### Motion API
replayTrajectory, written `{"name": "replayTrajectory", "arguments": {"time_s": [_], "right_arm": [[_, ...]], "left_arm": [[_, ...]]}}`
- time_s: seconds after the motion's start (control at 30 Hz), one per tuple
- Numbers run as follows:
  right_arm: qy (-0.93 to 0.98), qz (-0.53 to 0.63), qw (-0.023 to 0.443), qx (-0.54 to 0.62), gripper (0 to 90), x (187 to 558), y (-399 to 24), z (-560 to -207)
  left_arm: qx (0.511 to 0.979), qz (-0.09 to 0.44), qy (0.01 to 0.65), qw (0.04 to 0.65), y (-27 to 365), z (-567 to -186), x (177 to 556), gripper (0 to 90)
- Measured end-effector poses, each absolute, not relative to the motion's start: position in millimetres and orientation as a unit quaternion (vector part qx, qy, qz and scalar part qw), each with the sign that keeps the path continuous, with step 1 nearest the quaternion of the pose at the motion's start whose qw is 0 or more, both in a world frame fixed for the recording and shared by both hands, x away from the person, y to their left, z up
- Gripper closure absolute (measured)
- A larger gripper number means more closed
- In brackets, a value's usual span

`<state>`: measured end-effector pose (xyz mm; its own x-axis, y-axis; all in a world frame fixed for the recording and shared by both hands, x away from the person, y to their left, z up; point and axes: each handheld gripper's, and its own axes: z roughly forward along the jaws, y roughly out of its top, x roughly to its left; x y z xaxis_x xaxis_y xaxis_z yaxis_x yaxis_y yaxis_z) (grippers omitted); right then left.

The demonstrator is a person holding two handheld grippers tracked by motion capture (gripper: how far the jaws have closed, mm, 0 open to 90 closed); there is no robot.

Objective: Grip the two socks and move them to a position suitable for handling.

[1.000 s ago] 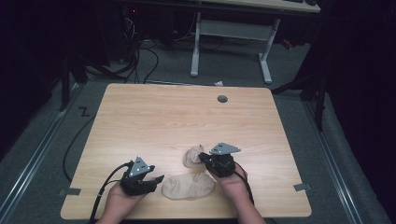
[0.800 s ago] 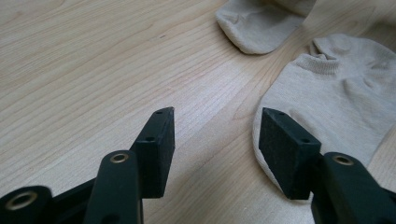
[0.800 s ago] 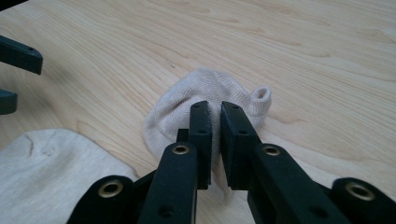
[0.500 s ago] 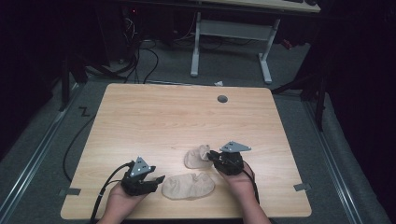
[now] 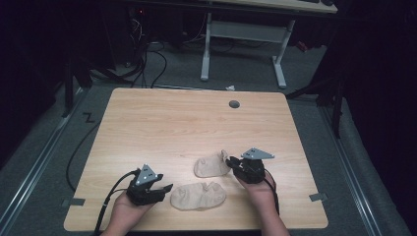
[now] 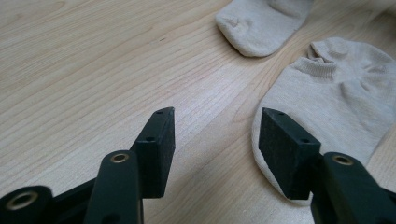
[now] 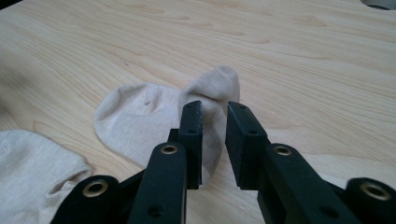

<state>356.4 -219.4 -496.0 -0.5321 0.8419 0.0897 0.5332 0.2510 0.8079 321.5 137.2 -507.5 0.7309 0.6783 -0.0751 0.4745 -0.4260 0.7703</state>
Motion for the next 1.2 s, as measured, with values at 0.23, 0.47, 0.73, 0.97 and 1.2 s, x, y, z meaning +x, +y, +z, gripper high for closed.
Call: {"name": "replayTrajectory", "arguments": {"time_s": [0.23,0.47,0.73,0.97,1.2], "right_arm": [[0.76,0.42,0.196,0.456,76.1,354.7,-231.8,-493.0],[0.754,0.415,0.219,0.461,74.8,352.3,-242.8,-487.9],[0.774,0.367,0.229,0.463,86.6,357.3,-239.0,-500.6],[0.79,0.326,0.232,0.464,89.6,369.4,-235.3,-515.1],[0.805,0.311,0.216,0.456,88.4,372.1,-225.6,-521.8]], "left_arm": [[0.836,0.125,0.344,0.409,136.7,-507.4,321.5,46.2],[0.858,0.098,0.306,0.401,126.6,-507.2,316.2,64.0],[0.88,0.091,0.26,0.388,109.0,-503.8,301.2,76.6],[0.88,0.101,0.267,0.379,108.6,-506.2,304.3,76.9],[0.869,0.118,0.283,0.389,114.2,-504.0,307.5,70.3]]}}
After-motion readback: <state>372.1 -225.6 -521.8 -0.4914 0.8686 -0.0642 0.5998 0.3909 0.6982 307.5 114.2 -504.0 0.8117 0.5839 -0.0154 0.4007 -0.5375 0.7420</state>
